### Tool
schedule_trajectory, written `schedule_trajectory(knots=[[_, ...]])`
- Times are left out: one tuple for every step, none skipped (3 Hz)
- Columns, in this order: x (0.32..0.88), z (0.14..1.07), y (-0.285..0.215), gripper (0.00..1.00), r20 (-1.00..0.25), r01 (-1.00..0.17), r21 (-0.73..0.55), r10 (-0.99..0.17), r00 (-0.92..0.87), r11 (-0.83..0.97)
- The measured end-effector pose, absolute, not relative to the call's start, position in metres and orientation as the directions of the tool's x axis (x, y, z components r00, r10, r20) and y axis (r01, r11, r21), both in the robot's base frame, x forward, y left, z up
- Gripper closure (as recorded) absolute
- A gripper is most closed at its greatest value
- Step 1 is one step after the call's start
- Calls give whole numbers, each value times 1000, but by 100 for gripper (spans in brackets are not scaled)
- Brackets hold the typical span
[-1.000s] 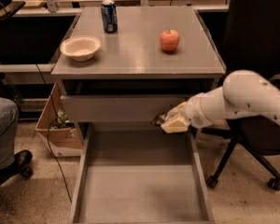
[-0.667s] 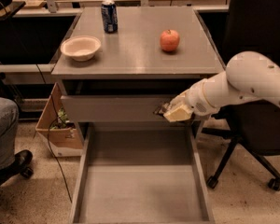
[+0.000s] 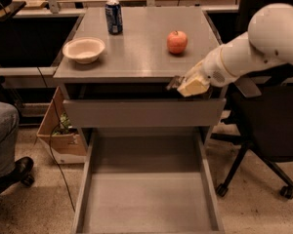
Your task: Pick rxbar chocolate from middle drawer and place on counter
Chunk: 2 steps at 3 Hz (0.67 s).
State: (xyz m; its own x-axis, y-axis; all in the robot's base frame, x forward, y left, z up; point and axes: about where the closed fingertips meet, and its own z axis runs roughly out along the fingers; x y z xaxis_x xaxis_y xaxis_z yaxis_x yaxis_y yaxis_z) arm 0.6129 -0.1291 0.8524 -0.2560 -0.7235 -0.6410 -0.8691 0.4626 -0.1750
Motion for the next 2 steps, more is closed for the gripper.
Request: schedule_trajectory(knots=[[640, 893, -133, 100, -664, -865, -214, -717, -212, 454], [669, 912, -133, 100, -699, -881, -222, -698, -155, 418]])
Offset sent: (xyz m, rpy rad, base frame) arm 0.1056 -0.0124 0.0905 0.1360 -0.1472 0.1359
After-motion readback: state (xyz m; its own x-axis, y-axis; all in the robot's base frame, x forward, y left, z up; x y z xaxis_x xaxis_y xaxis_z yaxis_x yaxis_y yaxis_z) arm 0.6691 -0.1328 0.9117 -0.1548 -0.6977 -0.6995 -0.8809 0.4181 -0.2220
